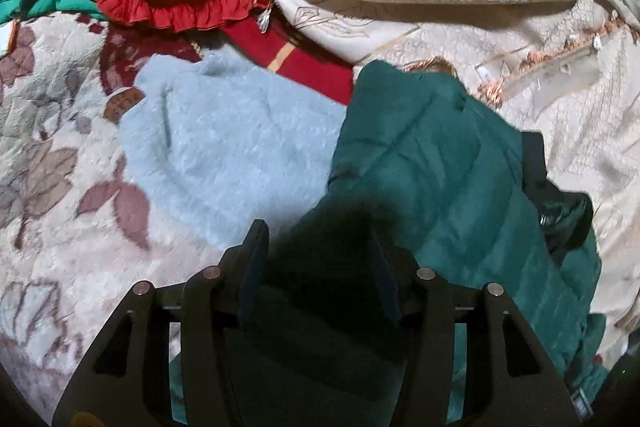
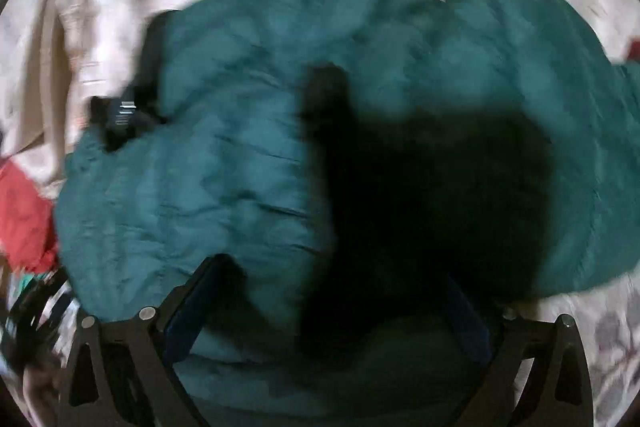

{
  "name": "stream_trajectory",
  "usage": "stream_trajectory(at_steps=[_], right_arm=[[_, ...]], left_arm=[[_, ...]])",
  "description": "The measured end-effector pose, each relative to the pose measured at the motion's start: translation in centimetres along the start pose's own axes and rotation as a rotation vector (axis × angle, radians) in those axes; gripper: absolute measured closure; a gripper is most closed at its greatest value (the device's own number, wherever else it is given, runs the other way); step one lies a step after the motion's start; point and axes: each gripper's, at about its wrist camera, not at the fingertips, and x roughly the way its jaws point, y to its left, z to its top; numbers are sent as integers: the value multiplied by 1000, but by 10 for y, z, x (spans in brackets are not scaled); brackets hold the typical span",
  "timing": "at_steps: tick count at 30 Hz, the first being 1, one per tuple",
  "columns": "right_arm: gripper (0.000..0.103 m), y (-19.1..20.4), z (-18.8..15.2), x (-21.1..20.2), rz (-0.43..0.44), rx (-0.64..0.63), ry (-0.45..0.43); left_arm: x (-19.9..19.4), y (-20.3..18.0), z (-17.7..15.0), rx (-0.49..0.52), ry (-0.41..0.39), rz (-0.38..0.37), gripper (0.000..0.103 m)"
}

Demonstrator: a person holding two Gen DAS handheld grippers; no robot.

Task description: Fold large clothes

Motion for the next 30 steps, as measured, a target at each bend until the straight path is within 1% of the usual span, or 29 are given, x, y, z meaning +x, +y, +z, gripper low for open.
stream_trajectory(at_steps=[1,2,3,4,5,6,8,10,12,14,15,17,19,20,21,22,23,25,27,29,30], right_arm=[[26,5,1,0,9,-30,3],[30,9,3,0,-15,-57,4],[43,11,5,0,-34,-79,-5],[64,12,9,-3,-63,-99,-27],[85,13,13,-7,-67,-117,-54],[92,14,19,-16,-69,-135,-101],[93,19,32,-37,-189,-178,-221],[94,16,44,-45,-226,-187,-278],[94,13,48,-42,-229,-191,-292],[94,5,48,-30,-250,-205,-275],[94,-2,48,-20,-278,-199,-251],[94,-12,47,-2,-298,-155,-198],[94,-16,47,1,-298,-116,-166],[94,-18,48,1,-271,-78,-136],[93,-20,48,1,-253,-54,-130],[90,-22,48,-1,-227,-26,-133],[84,-24,48,-3,-195,-5,-133],[82,-27,48,-10,-161,20,-133],[80,-24,50,-29,-155,37,-192],[70,-12,55,-52,-217,33,-292],[67,-2,58,-63,-255,5,-360]], left_arm=[[2,-3,1,-10,-4,-9,51],[3,-3,0,-12,-6,-8,50],[5,-4,-2,-12,0,-6,48],[8,-7,-5,-11,7,-5,47],[7,-6,-5,-9,5,-2,47],[7,-8,-6,-5,0,0,47],[5,-9,-4,5,-7,-8,46],[2,-13,-4,20,-22,-24,46],[-1,-17,-6,35,-34,-26,45],[0,-23,-6,50,-48,-41,45],[1,-27,-6,63,-50,-52,45],[5,-32,-5,92,-50,-74,45],[10,-35,-4,108,-44,-79,45],[19,-37,-3,123,-18,-62,45],[29,-37,-3,129,12,-41,45],[36,-36,-3,130,36,-33,45],[44,-35,-3,123,67,-29,45],[45,-32,-1,110,69,-23,45],[40,-34,1,129,50,-8,45],[38,-37,2,145,42,5,45],[38,-37,2,143,41,8,45]])
